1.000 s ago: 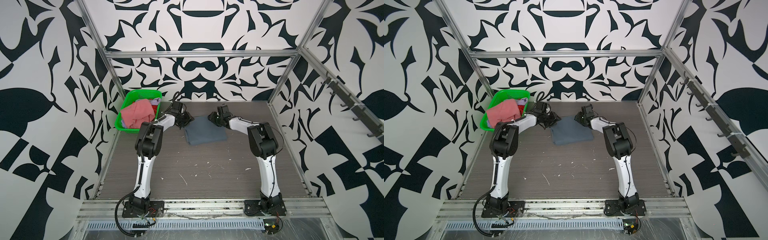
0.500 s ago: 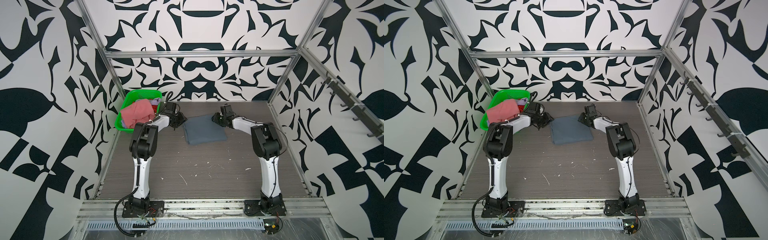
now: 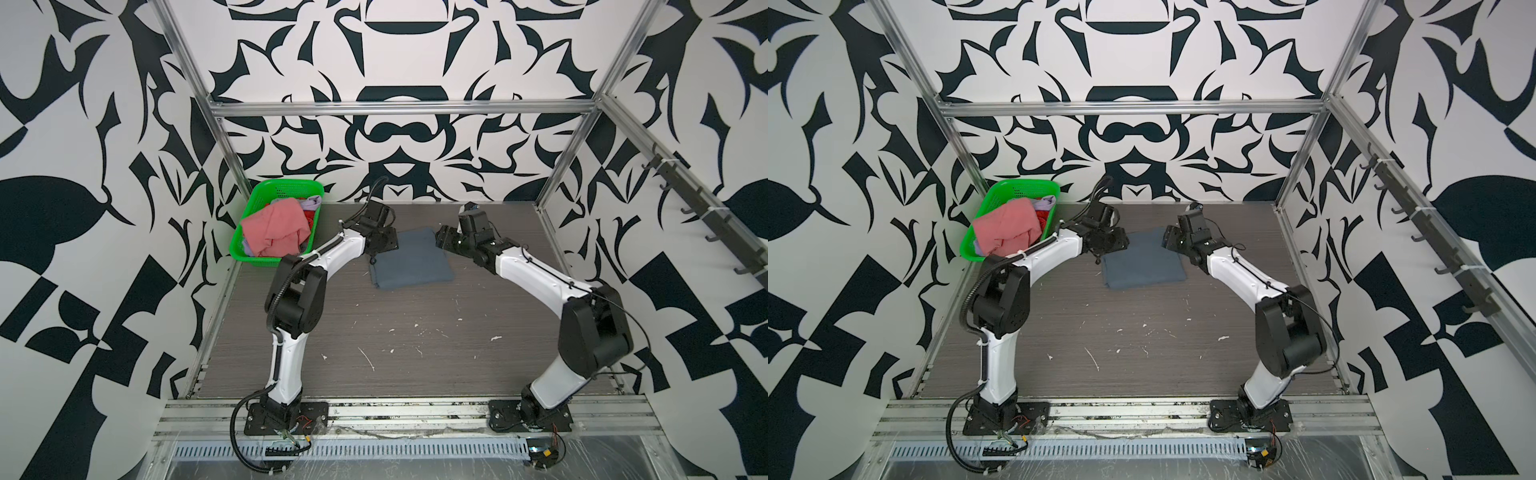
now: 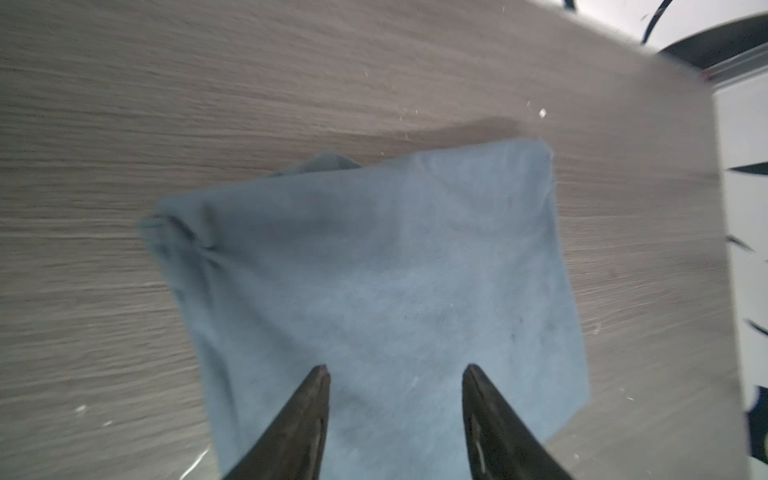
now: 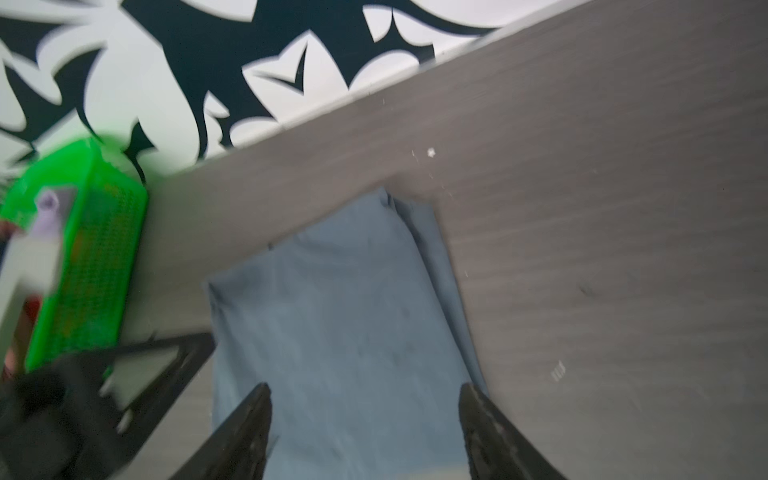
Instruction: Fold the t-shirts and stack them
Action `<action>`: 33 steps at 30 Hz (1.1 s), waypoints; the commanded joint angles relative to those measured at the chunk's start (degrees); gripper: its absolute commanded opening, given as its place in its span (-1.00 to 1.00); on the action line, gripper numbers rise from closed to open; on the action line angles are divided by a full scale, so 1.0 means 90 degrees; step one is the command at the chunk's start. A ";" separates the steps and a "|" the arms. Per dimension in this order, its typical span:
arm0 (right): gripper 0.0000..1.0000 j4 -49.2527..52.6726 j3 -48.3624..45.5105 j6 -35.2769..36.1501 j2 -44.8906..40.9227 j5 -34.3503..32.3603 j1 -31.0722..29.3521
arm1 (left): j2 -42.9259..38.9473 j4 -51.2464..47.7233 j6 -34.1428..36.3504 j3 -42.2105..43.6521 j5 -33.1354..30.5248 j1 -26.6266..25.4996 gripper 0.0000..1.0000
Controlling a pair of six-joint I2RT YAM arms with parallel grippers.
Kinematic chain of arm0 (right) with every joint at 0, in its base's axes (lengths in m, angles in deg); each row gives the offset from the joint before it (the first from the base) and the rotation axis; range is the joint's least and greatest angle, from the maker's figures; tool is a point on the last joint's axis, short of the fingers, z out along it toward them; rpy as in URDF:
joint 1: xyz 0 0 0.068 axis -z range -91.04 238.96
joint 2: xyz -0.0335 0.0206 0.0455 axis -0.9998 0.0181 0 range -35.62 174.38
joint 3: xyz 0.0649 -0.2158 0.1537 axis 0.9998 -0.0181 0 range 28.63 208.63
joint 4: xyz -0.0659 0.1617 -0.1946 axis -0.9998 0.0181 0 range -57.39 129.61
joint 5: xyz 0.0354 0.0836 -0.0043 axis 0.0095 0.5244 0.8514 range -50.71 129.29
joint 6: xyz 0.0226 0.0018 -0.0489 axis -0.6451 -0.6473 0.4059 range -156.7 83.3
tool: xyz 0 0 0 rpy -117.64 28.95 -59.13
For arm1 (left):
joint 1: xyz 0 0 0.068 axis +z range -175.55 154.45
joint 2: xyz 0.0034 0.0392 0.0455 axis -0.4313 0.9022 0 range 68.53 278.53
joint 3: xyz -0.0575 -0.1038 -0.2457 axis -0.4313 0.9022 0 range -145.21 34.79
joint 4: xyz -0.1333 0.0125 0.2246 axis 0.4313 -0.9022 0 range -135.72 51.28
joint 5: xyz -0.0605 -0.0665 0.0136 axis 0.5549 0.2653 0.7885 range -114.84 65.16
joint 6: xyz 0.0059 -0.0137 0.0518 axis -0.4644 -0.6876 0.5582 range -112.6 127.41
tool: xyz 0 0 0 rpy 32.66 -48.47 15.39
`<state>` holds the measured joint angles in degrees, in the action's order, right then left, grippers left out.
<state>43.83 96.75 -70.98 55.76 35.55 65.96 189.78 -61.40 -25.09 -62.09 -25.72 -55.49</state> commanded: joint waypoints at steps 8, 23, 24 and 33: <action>0.62 0.1149 -0.1229 0.0154 -0.2644 -0.1602 -0.0071 | 0.1639 -0.0747 0.0055 -0.1290 -0.0599 -0.0571 0.09; 0.79 0.1745 -0.1226 0.0704 -0.4126 -0.3244 0.0736 | 0.2961 -0.0480 -0.1213 -0.3246 0.2135 -0.2842 0.09; 0.79 0.1784 -0.1221 0.0664 -0.4121 -0.3218 0.0754 | 0.2814 -0.0237 -0.1376 -0.3115 0.2333 -0.2856 0.09; 0.78 0.2219 -0.1673 0.0157 -0.3810 -0.2898 0.0773 | -0.0329 0.3094 -0.2237 0.0847 0.2394 -0.2037 0.13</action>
<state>61.69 83.37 -66.98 20.11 8.84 72.76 196.10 -45.20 -41.37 -60.71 -4.55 -78.15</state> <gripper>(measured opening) 0.893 0.564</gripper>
